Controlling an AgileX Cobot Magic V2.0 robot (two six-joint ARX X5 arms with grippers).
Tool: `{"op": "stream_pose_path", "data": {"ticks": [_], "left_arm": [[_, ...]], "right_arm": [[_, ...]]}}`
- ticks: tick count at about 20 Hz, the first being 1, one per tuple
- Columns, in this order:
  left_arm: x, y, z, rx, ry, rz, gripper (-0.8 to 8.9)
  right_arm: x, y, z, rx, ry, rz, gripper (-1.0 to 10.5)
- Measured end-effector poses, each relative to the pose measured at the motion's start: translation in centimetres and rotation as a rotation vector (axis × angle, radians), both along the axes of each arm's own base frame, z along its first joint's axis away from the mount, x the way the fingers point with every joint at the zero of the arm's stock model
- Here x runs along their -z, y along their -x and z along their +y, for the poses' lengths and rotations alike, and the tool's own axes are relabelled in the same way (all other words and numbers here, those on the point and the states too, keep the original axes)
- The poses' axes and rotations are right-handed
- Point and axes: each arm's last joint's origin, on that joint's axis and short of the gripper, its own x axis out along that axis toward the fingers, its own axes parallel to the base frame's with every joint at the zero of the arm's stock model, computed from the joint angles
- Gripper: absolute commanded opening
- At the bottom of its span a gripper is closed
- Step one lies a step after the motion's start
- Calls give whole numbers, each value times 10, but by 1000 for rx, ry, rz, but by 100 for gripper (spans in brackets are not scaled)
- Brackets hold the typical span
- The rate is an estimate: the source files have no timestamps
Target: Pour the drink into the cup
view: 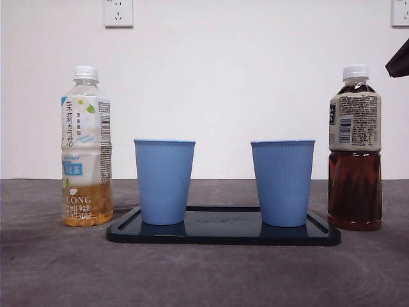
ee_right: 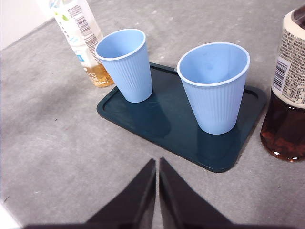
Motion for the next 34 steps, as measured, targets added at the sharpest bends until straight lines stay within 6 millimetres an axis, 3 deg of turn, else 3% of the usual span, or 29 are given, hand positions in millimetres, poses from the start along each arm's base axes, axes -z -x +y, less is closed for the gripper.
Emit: {"op": "stream_pose_path", "data": {"ticks": [15,18,21,25,30,34], "left_arm": [[-2,3,1,0,9,-19,6],[-11,10,9,-1,-5,-141,6],[-23,10,19,-46,-77,-406,6],[3,6,33,-170,-195,-598,6],[60,4,40,-227,-259,-530,6],[80,4,42,-240,-267,-521,6]], "right_arm": [[0,0,0,0,0,0,6],[0,0,0,0,0,0,6],[0,0,0,0,0,0,6],[0,0,0,0,0,0,6],[0,0,0,0,0,0,6],[0,0,0,0,0,0,6]]}}
